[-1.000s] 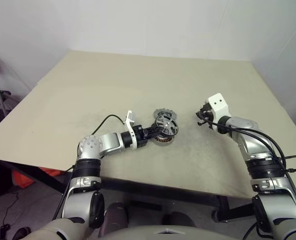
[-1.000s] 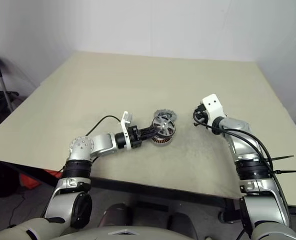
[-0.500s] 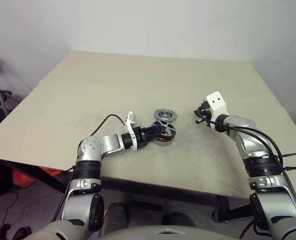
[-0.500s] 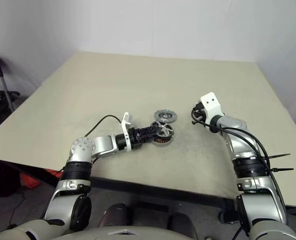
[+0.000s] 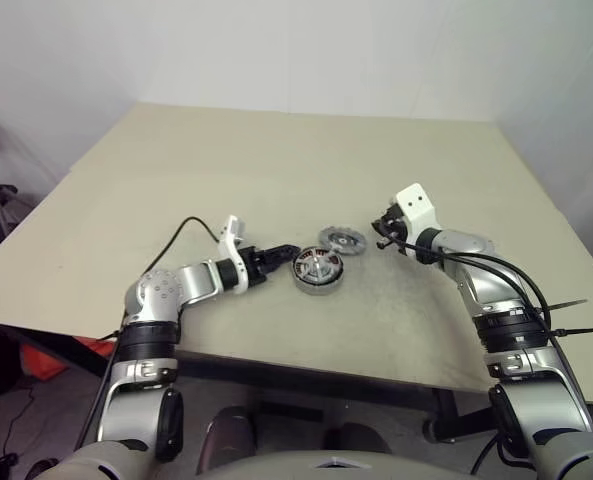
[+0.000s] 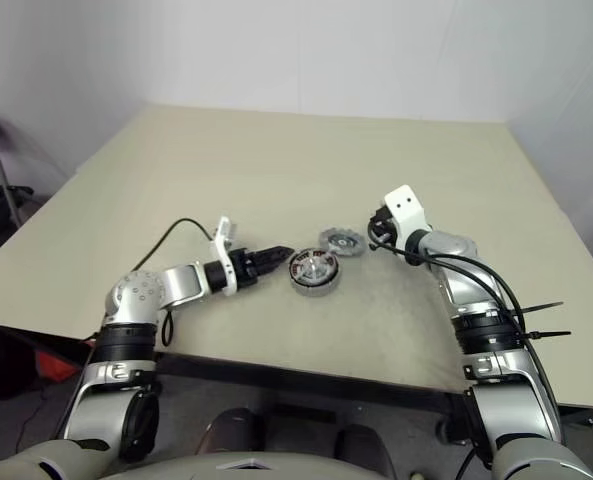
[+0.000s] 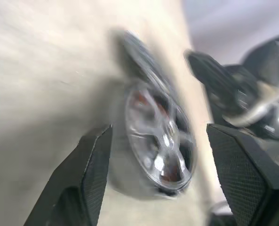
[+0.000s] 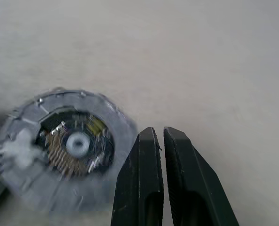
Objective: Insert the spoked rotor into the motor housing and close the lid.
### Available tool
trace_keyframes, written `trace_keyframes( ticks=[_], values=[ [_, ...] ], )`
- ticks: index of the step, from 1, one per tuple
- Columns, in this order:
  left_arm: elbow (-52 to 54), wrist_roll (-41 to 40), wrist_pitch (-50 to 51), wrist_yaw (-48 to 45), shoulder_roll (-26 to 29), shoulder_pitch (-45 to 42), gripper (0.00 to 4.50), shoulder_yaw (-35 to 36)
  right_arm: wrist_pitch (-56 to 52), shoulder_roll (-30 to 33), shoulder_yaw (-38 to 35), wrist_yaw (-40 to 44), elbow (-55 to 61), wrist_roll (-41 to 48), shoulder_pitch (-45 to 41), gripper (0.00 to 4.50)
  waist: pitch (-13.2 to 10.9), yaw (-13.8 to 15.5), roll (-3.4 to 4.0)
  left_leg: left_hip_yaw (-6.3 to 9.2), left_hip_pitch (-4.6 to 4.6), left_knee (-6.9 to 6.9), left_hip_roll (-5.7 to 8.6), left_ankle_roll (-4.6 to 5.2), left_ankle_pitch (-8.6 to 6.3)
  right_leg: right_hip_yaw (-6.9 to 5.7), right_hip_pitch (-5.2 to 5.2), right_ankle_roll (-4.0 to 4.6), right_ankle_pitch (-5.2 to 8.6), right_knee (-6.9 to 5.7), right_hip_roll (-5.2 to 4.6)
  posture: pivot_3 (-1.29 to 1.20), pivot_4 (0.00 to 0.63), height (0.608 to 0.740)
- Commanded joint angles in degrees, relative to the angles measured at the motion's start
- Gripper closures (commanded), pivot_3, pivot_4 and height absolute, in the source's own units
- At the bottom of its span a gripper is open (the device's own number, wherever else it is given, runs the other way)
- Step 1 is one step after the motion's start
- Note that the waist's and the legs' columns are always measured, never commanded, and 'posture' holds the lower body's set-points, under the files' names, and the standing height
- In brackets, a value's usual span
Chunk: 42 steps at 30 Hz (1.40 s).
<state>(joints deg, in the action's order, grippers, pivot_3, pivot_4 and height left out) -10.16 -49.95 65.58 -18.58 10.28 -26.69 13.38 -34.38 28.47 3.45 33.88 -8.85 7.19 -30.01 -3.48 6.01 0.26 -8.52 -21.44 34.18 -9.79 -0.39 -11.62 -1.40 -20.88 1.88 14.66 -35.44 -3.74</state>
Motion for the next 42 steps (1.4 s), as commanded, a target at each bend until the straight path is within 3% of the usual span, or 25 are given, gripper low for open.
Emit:
trace_keyframes(
  ticks=[1, 10, 22, 26, 34, 42],
  values=[
    [4.28, 4.53, -5.56, -1.73, 1.57, 1.20, 1.12, -2.70, -0.25, -0.10, -0.37, 2.66, 6.49, 2.54, 0.28, 4.33, 0.00, -0.01, 0.00, 0.00, -0.03, 0.00, 0.00, 0.02, -0.01, -0.01, -0.01, 0.00, 0.00, 0.02, 0.00, 0.00, 0.000, 0.740],
    [10.76, 9.94, -14.14, -2.57, 1.03, 4.13, 1.12, -5.65, -0.96, 1.19, 1.94, 10.61, 14.89, 6.15, 4.64, 4.33, -0.01, -0.21, -0.01, 0.01, -0.02, 0.00, -0.02, 0.05, -0.03, -0.02, 0.00, 0.00, 0.00, 0.01, -0.01, 0.00, 0.000, 0.740],
    [12.00, 13.38, -15.24, -2.26, 1.12, 6.85, 1.12, -7.57, -0.79, -4.21, 10.90, 6.79, 7.01, 0.59, 8.86, 4.33, 0.02, -0.57, 0.02, 0.00, 0.06, 0.01, -0.04, -0.02, 0.01, 0.00, 0.02, 0.01, 0.00, -0.04, 0.00, 0.00, 0.000, 0.740],
    [11.92, 13.43, -15.19, -2.26, 1.10, 6.97, 1.12, -6.62, -0.02, -4.20, 9.29, 7.54, 9.01, 2.02, 8.35, 4.33, 0.02, -0.59, 0.00, 0.00, 0.42, 0.00, -0.04, -0.03, 0.00, 0.04, 0.33, 0.00, 0.01, -0.02, 0.00, 0.00, 0.000, 0.740],
    [12.38, 16.37, -17.70, -3.47, 3.08, 7.26, 1.12, -7.58, 0.06, -1.33, 7.95, 10.56, 14.24, 3.14, 3.92, 4.33, 0.02, -0.59, 0.00, 0.01, 0.21, -0.01, -0.04, -0.10, 0.05, 0.04, 0.15, 0.00, 0.01, -0.04, 0.01, 0.00, 0.000, 0.740],
    [14.46, 18.69, -17.92, -4.74, 4.62, 7.46, 1.12, -9.95, 1.90, -3.82, 13.37, 8.89, 8.34, -0.98, 7.43, 4.33, 0.03, -0.52, 0.04, 0.01, 0.12, -0.07, -0.10, -0.07, 0.03, 0.02, 0.06, 0.01, 0.02, -0.02, 0.08, 0.00, 0.000, 0.740]
  ],
)
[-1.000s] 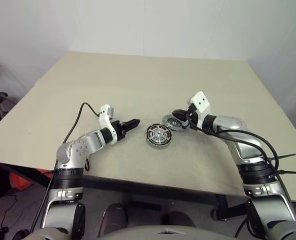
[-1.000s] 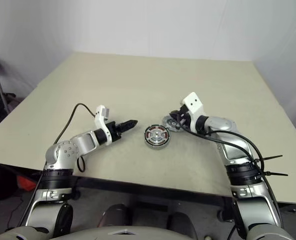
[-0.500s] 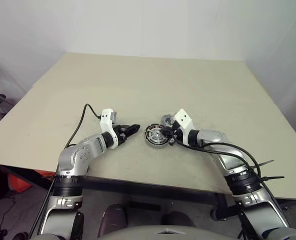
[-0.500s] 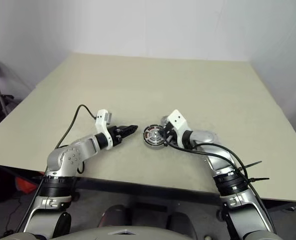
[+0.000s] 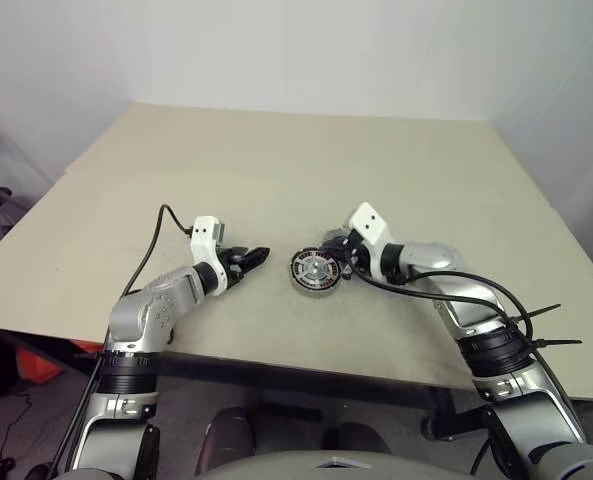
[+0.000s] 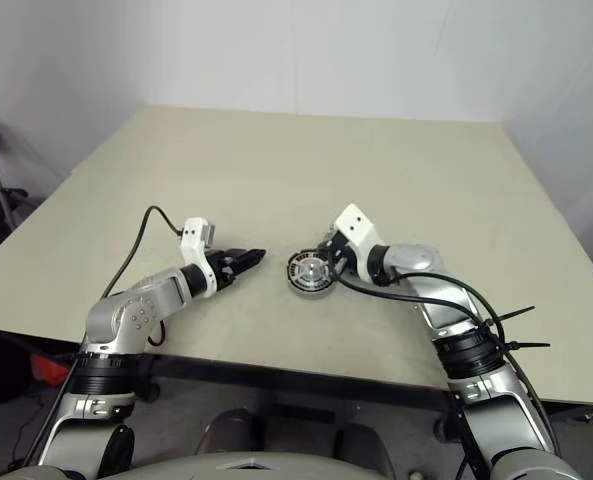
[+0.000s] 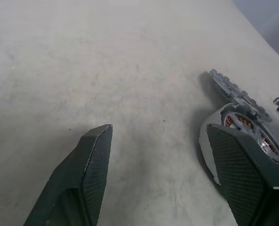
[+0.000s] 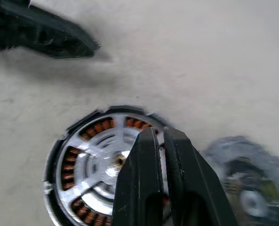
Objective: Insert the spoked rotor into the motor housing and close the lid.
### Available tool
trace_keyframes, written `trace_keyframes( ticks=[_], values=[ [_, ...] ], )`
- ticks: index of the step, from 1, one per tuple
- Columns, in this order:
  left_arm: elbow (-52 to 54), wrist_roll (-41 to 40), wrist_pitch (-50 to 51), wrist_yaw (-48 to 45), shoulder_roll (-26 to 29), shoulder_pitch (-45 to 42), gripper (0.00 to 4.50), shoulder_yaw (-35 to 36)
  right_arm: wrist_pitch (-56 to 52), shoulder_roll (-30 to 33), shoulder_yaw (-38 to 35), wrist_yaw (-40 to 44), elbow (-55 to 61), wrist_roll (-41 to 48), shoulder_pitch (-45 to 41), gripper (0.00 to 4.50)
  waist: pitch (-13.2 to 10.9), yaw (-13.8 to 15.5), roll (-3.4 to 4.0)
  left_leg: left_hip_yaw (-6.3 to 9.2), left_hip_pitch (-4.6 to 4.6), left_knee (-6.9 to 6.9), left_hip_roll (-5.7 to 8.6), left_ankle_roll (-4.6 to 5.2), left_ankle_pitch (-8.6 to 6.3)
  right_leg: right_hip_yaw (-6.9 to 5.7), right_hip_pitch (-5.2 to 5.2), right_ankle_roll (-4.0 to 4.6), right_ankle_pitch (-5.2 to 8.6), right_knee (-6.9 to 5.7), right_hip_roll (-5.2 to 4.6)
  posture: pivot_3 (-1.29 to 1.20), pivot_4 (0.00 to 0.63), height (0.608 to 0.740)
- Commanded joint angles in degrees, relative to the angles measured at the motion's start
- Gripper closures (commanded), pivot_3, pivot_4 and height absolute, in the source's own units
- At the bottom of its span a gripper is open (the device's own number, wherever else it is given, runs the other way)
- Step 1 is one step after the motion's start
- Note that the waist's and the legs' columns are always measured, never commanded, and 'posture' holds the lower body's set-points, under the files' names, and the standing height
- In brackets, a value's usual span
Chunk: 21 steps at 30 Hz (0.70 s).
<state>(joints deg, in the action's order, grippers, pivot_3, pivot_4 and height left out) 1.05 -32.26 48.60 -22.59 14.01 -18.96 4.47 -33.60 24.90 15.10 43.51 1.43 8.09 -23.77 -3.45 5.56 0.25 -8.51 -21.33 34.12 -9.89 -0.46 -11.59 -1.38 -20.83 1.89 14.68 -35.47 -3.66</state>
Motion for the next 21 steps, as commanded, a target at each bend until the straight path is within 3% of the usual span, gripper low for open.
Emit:
trace_keyframes(
  ticks=[1, 7, 15, 18, 21],
  values=[
    [3.54, 2.05, -1.53, -0.58, 1.41, -0.20, 1.12, -1.71, 1.64, -0.50, 1.43, -1.35, -2.27, -2.22, 1.08, 4.33, 0.03, -0.16, 0.05, -0.03, 0.00, 0.00, 0.03, 0.02, -0.01, 0.04, -0.03, 0.00, 0.00, 0.00, -0.01, 0.00, 0.000, 0.740],
    [5.23, 8.76, -7.12, -0.35, 4.34, 0.58, 1.12, -5.28, 5.84, 2.09, -1.61, -0.41, 0.53, -1.83, -1.98, 4.33, 0.02, -0.16, 0.04, -0.02, 0.21, 0.00, 0.00, -0.11, 0.06, 0.06, 0.12, -0.01, 0.00, -0.07, -0.01, 0.00, 0.000, 0.740],
    [5.42, 11.38, -9.59, -3.05, 4.97, 2.23, 1.12, -8.17, 21.65, 21.99, 5.13, 18.73, 6.40, -8.59, -3.33, 4.33, 0.00, 0.09, 0.04, -0.02, 0.02, 0.01, 0.03, 0.08, -0.05, 0.03, 0.01, -0.03, -0.01, 0.01, -0.04, 0.00, 0.000, 0.740],
    [4.96, 11.86, -10.03, -3.43, 4.40, 2.79, 1.08, -8.75, 26.39, 24.92, 7.10, 24.74, 5.62, -9.70, -5.15, 3.71, 0.00, -0.31, 0.05, -0.02, -0.01, 0.01, -0.03, 0.14, -0.08, 0.03, -0.04, -0.02, -0.01, 0.00, 0.02, 0.00, 0.000, 0.740],
    [4.46, 12.55, -10.29, -3.39, 3.99, 2.94, 1.08, -9.22, 32.01, 24.33, 8.48, 27.10, 2.93, -11.74, -7.84, 2.71, 0.00, -0.38, 0.05, -0.03, -0.08, 0.05, -0.03, 0.28, -0.16, 0.05, -0.17, 0.00, 0.00, -0.10, 0.02, 0.00, 0.000, 0.740]
  ],
)
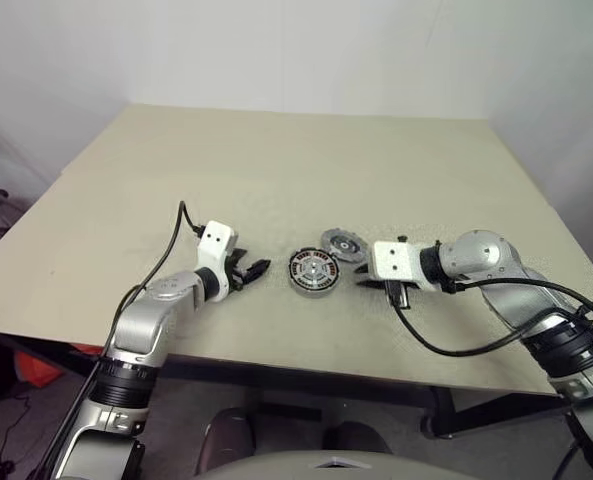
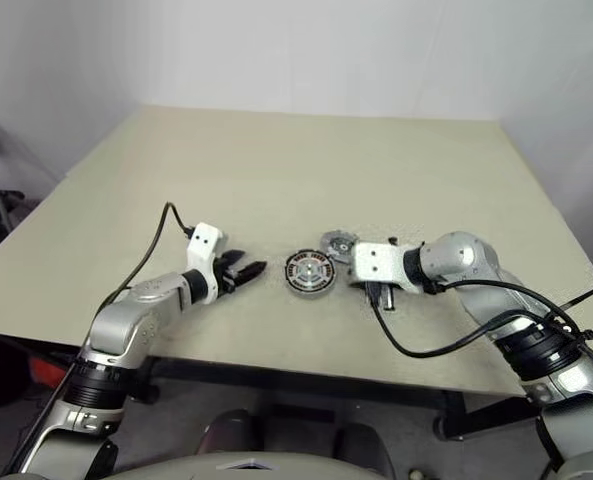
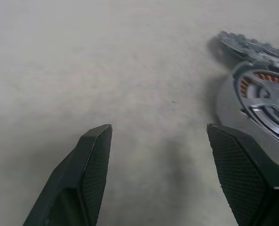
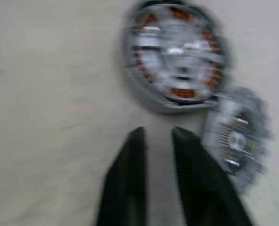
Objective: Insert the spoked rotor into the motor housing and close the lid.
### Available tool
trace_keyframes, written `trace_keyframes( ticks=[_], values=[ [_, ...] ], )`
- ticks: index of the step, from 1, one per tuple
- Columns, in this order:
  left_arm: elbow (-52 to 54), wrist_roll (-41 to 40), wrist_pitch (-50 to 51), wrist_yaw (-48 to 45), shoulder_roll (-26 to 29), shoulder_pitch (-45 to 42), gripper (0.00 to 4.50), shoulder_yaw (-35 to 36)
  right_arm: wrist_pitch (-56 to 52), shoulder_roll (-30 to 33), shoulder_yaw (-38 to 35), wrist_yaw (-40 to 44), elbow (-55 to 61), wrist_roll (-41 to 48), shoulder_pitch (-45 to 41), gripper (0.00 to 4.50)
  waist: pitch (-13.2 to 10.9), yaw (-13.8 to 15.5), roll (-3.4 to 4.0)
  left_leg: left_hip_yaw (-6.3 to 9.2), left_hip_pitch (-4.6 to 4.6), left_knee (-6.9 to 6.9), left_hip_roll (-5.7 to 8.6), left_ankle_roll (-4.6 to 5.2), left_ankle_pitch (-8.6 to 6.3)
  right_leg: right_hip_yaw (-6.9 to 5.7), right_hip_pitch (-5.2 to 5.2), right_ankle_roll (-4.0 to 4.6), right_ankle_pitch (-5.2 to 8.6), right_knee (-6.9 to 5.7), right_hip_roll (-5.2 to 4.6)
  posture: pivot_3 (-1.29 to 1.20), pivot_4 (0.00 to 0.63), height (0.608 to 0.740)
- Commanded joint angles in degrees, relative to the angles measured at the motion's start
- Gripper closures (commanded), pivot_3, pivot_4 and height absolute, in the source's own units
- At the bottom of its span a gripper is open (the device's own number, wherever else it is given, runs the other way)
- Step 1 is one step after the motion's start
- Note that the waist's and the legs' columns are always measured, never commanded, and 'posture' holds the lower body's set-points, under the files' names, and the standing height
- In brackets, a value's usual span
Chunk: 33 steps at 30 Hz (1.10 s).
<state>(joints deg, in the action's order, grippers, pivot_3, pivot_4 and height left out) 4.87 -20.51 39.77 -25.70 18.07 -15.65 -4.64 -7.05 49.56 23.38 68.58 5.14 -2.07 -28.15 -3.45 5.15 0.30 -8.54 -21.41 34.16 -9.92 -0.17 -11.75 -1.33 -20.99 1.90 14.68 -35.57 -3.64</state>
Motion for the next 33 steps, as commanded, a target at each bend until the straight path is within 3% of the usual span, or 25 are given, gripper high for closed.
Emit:
trace_keyframes(
  ticks=[1, 9, 14, 33],
  values=[
    [0.67, 1.00, -1.34, -0.20, -0.15, -0.24, 1.08, -0.13, 7.74, -0.78, 0.92, 2.39, -2.02, -2.81, -4.63, 2.42, 0.00, 0.04, 0.00, 0.00, 0.00, 0.02, -0.01, 0.04, -0.02, 0.00, 0.00, 0.01, 0.00, -0.03, 0.00, 0.00, 0.000, 0.740],
    [1.75, 1.95, -0.81, 1.37, -1.38, 1.71, 1.08, 0.20, 20.68, -4.65, 4.63, 6.52, -13.99, -7.36, -11.84, 2.42, 0.00, 0.20, 0.00, 0.00, 0.01, 0.18, 0.01, 0.06, -0.02, 0.00, 0.05, 0.03, 0.00, -0.15, -0.04, 0.00, 0.000, 0.740],
    [2.65, 2.19, -0.42, 2.16, -1.57, 2.73, 1.08, 0.56, 27.26, -7.01, 5.82, 4.99, -22.06, -11.48, -14.13, 2.42, 0.00, 0.16, 0.00, 0.00, -0.05, 0.22, 0.00, 0.20, -0.02, -0.01, 0.01, 0.04, 0.00, -0.16, -0.03, 0.00, 0.000, 0.740],
    [1.83, 2.33, -0.08, 3.11, -1.71, 2.01, 1.08, 1.02, 30.56, -11.92, 5.96, 3.26, -29.20, -14.29, -18.24, 2.42, 0.00, 0.11, 0.00, 0.00, -0.10, 0.37, -0.03, 0.21, -0.07, -0.01, -0.01, 0.05, 0.00, -0.23, -0.02, 0.00, 0.000, 0.740]
  ],
)
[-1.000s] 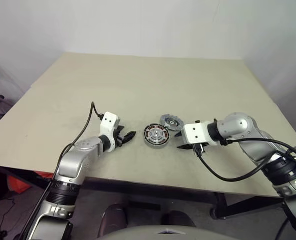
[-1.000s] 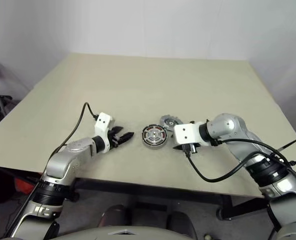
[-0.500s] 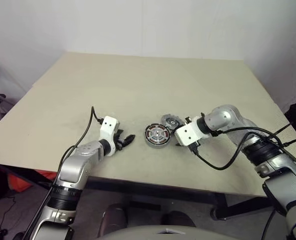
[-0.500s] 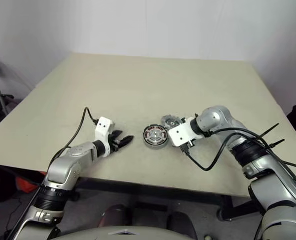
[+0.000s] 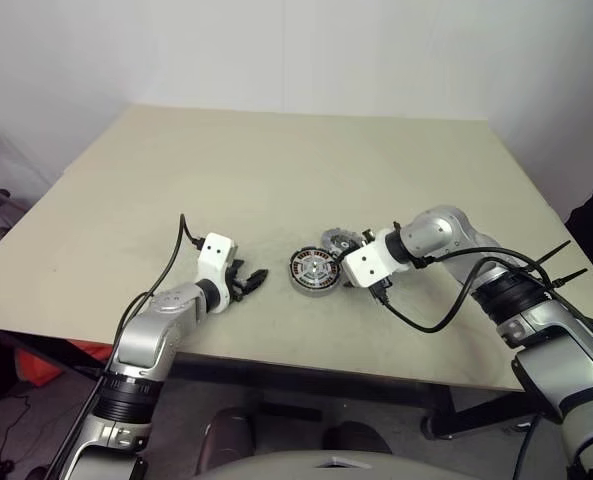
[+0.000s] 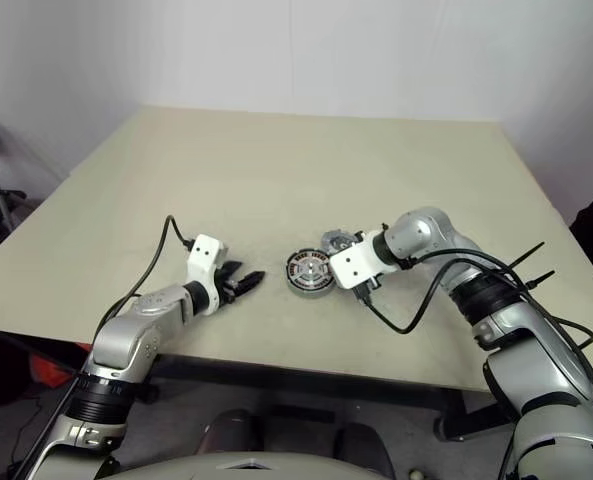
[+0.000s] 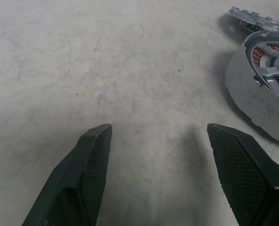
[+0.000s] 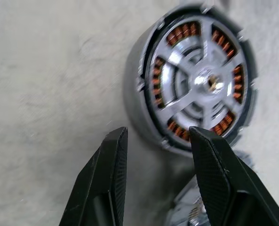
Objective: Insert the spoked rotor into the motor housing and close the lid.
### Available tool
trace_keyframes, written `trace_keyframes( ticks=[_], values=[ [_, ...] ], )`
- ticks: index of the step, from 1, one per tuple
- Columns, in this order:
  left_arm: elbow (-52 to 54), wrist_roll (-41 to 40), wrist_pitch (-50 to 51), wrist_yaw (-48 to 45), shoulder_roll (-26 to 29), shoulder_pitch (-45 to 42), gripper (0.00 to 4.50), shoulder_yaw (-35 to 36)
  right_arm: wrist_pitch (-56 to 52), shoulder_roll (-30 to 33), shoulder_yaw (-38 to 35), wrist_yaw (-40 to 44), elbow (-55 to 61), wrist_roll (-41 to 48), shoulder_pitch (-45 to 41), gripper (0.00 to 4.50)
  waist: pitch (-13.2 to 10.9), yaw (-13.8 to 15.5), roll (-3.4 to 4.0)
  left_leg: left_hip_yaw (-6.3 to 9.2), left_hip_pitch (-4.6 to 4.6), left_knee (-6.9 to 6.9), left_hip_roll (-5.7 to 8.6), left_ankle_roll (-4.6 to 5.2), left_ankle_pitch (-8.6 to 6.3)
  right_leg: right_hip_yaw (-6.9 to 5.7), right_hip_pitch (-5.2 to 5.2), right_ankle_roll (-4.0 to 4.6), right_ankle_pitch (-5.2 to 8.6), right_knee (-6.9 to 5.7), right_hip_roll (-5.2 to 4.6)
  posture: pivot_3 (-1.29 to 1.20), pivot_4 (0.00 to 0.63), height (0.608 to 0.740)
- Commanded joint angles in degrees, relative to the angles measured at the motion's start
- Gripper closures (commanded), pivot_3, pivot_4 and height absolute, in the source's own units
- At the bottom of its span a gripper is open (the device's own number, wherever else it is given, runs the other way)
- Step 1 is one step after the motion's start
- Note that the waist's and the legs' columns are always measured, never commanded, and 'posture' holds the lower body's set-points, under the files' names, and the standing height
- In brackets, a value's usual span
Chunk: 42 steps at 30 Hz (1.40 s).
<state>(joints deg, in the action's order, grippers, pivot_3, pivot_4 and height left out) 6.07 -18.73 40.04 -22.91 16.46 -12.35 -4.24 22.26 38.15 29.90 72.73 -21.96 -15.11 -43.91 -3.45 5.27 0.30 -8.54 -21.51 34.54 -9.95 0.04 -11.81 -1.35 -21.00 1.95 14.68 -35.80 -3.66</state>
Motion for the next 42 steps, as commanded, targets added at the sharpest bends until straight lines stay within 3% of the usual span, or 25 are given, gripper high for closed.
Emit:
trace_keyframes(
  ticks=[1, 14, 17, 22, 31, 36, 42],
  values=[
    [0.53, 0.61, -0.37, 0.41, -0.11, -1.40, 1.08, 0.70, 1.97, -0.73, -0.24, -1.31, -2.96, -2.06, -2.80, 2.42, 0.00, -0.01, -0.01, 0.00, 0.00, 0.01, 0.00, 0.00, 0.00, 0.00, 0.00, 0.00, 0.00, 0.00, 0.00, 0.00, 0.000, 0.740],
    [0.14, 0.67, -0.83, 1.79, -0.44, -0.80, 1.08, 1.83, 5.64, -2.05, 1.35, 0.05, -6.25, -4.32, -2.40, 2.42, 0.00, -0.02, -0.01, 0.00, -0.02, 0.10, -0.01, 0.03, -0.03, -0.01, 0.03, 0.00, 0.00, -0.02, 0.00, 0.00, 0.000, 0.740],
    [0.00, 0.84, -0.89, 2.11, -0.42, -0.74, 1.08, 1.95, 6.20, -2.22, 1.43, 0.08, -6.47, -4.49, -2.26, 2.97, 0.03, -0.06, -0.05, 0.00, 0.00, 0.10, -0.02, 0.03, -0.04, -0.01, 0.05, 0.00, 0.00, -0.02, 0.00, 0.00, 0.000, 0.740],
    [-0.32, 1.17, -0.80, 2.01, -0.24, -1.44, 1.08, 2.34, 6.70, -3.15, 1.14, -1.27, -6.82, -5.12, -2.56, 4.41, 0.04, -0.97, -0.06, 0.00, 0.11, 0.10, -0.06, 0.00, -0.02, 0.00, 0.12, 0.00, 0.00, -0.08, 0.03, 0.00, 0.000, 0.740],
    [-0.25, 1.67, -0.80, 1.84, -0.12, -1.34, 1.08, 2.22, 5.33, -4.39, -0.75, -4.19, -7.97, -4.77, -3.72, 4.46, 0.04, -1.37, -0.07, 0.00, 0.14, 0.13, -0.06, -0.03, 0.00, 0.00, 0.15, 0.06, -0.04, -0.10, 0.03, 0.00, 0.000, 0.740],
    [-0.59, 1.82, -0.90, 2.00, -0.39, -1.20, 1.08, 2.11, -8.63, -5.29, -4.82, 2.64, 0.84, 5.16, -1.94, 4.46, 0.03, -1.26, -0.07, 0.01, 0.04, 0.13, -0.09, -0.03, 0.03, -0.02, 0.07, 0.11, -0.08, -0.09, 0.04, 0.00, 0.000, 0.740],
    [-0.93, 2.07, -0.98, 2.19, -0.79, -0.98, 1.08, 1.71, -19.11, -7.30, -6.46, 3.12, 5.88, 7.96, -4.21, 4.46, 0.03, -1.20, -0.06, 0.01, -0.20, 0.13, -0.12, 0.21, 0.13, -0.05, -0.17, 0.12, -0.08, -0.08, 0.07, 0.00, 0.000, 0.740]
  ],
)
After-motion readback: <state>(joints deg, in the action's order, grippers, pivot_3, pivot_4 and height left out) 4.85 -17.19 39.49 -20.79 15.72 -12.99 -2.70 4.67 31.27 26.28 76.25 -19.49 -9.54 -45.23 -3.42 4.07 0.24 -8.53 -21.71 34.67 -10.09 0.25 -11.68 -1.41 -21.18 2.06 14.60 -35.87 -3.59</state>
